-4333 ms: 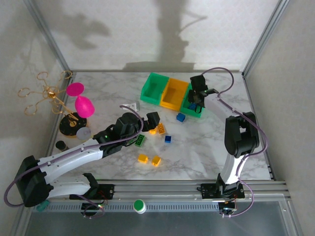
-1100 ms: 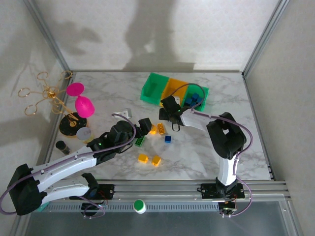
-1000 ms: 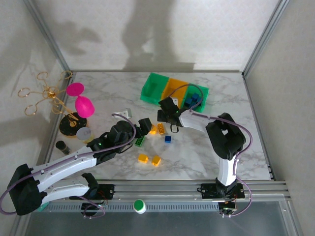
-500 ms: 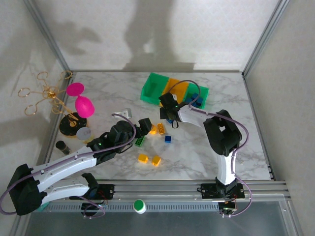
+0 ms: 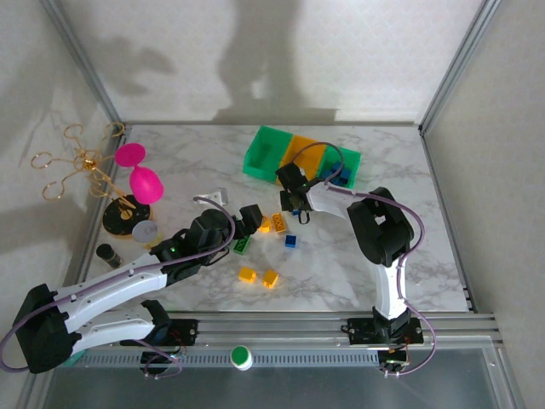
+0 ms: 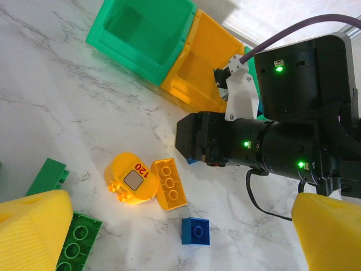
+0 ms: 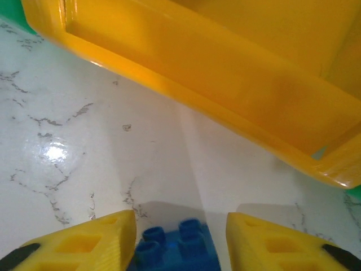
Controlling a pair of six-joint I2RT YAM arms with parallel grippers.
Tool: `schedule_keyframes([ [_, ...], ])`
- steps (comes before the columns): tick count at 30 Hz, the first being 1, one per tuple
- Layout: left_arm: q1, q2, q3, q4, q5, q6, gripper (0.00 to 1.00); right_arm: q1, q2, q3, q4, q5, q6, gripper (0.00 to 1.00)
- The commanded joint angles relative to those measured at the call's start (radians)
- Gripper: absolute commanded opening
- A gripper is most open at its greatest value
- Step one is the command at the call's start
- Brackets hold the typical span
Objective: Sort the legos into containers by color
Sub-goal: Pick up the lego from the center of the table.
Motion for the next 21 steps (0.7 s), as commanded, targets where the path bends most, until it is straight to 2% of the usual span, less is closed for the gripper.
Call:
schedule_keyframes([
  [1,0.009,-0.005,0.014,-0.001,-0.013,0.01,1.0,-0.005,-0.009,0.011,-0.036,-0.009,-0.01,0.42],
  [8,0.01,-0.006,0.019,-0.002,-0.009,0.01,1.0,-0.005,-0.055,0.001,-0.044,-0.005,0.004,0.32],
  [15,0.009,-0.014,0.026,0.004,0.009,0.011,1.0,-0.019,-0.144,-0.007,-0.064,-0.006,0.032,0.31],
  [21,0.009,0.022,0.074,0.001,0.031,0.035,1.0,-0.07,-0.234,-0.006,-0.088,0.031,0.041,0.31],
])
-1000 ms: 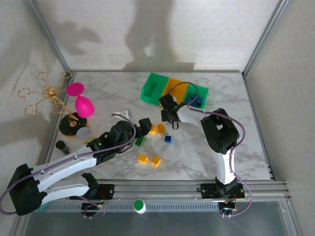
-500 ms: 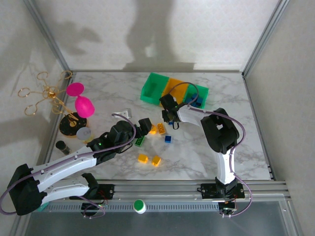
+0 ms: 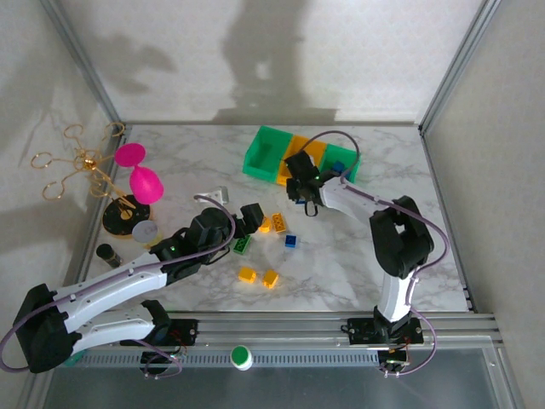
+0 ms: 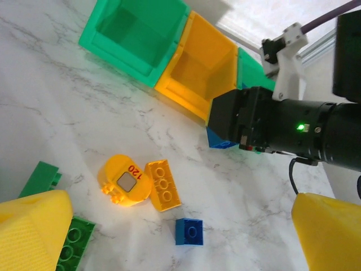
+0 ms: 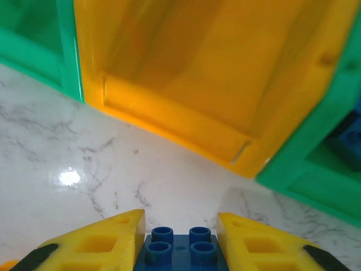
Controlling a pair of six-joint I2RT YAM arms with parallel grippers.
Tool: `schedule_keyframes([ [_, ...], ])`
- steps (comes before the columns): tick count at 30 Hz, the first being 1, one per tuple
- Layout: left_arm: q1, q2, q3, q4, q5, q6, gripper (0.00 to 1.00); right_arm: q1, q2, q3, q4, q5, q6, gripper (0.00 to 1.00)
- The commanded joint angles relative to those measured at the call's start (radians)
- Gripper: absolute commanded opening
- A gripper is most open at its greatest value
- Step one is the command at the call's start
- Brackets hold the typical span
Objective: Sort the legos into containers by color
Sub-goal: Pick up the lego from the center of the table, then place the lego in the container.
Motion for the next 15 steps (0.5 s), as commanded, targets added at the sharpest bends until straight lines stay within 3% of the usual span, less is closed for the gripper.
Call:
schedule_keyframes([
  [1,0.009,0.021,0.053,0.005,0.018,0.03,1.0,-0.044,-0.063,-0.002,-0.032,0.027,0.021,0.31],
  [8,0.009,0.105,0.103,0.045,0.036,0.031,1.0,-0.173,-0.045,0.046,-0.004,0.018,0.006,0.32],
  [15,0.009,0.169,0.147,0.061,0.034,0.042,1.0,-0.226,0.061,0.132,0.032,0.087,-0.006,0.32],
])
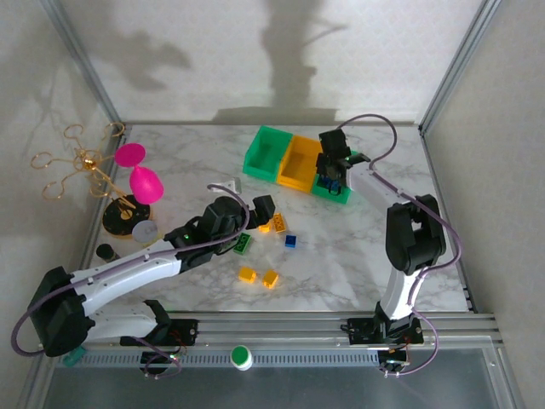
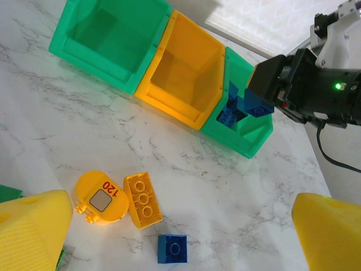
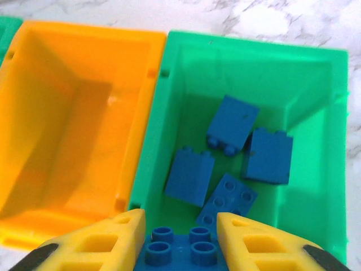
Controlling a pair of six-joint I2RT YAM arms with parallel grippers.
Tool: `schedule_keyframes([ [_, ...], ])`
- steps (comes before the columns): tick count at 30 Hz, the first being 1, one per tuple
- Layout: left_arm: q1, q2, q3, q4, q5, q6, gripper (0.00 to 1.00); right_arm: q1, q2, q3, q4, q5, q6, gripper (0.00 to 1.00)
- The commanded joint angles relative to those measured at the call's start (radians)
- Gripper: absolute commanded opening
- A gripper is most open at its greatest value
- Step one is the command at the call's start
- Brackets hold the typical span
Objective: Sort the legos into containers by color
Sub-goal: Place the lego in the container.
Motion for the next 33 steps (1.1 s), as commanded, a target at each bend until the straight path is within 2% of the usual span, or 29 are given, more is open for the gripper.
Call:
schedule_keyframes([
  [1,0.009,0.024,0.042,0.031,0.014,0.018,1.0,-0.017,0.061,0.052,0.024,0.056,-0.016,0.32],
  [9,0.01,0.056,0.052,0.044,0.017,0.014,1.0,-0.049,0.168,0.114,0.034,0.087,-0.038,0.32],
  [19,0.012,0.07,0.054,0.041,0.02,0.013,1.0,-0.079,0.245,0.128,0.047,0.057,-0.024,0.34],
  [26,0.013,0.06,0.061,0.034,0.019,0.02,1.0,-0.08,0.212,0.138,0.031,0.054,-0.04,0.48],
  [33,0.015,0.042,0.062,0.025,0.019,0.022,1.0,-0.08,0.098,0.103,0.0,0.037,-0.027,0.54],
])
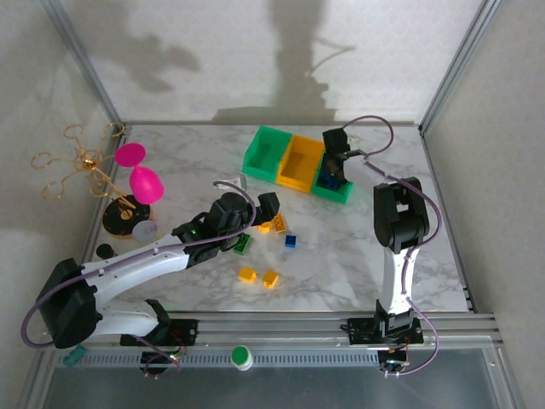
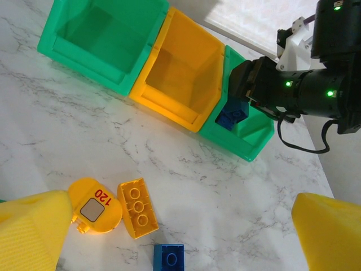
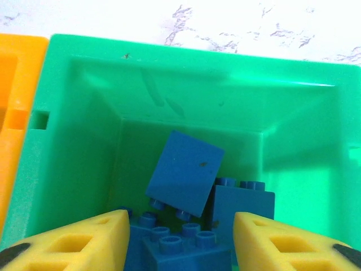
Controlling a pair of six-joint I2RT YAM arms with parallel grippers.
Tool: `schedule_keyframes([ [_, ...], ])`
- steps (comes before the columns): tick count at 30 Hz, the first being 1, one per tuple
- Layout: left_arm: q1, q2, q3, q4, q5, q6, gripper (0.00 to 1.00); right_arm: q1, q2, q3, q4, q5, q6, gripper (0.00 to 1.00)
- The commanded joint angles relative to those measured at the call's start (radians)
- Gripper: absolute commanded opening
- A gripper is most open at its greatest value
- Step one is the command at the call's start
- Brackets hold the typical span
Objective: Sort the legos into containers by color
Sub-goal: Place the lego in the container, then pick up the lego from the center of the table.
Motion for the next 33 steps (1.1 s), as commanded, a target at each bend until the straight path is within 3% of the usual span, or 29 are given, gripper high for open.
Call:
schedule_keyframes([
  [1,0.008,-0.029,0.029,-0.003,0.011,0.019,1.0,-0.003,-0.13,-0.021,-0.02,-0.017,0.01,0.54],
  [10,0.009,-0.103,0.0,-0.037,-0.007,0.02,1.0,0.032,-0.373,-0.191,-0.013,-0.085,0.064,0.57],
  [18,0.011,-0.221,-0.094,-0.111,-0.05,0.007,1.0,0.24,-0.543,-0.41,-0.033,-0.027,0.187,0.61],
  [23,0.011,-0.294,-0.159,-0.15,-0.065,-0.012,0.99,0.411,-0.57,-0.516,-0.065,0.042,0.324,0.63],
  [33,0.011,-0.357,-0.225,-0.176,-0.089,-0.041,1.0,0.594,-0.479,-0.594,-0.037,0.031,0.509,0.69],
])
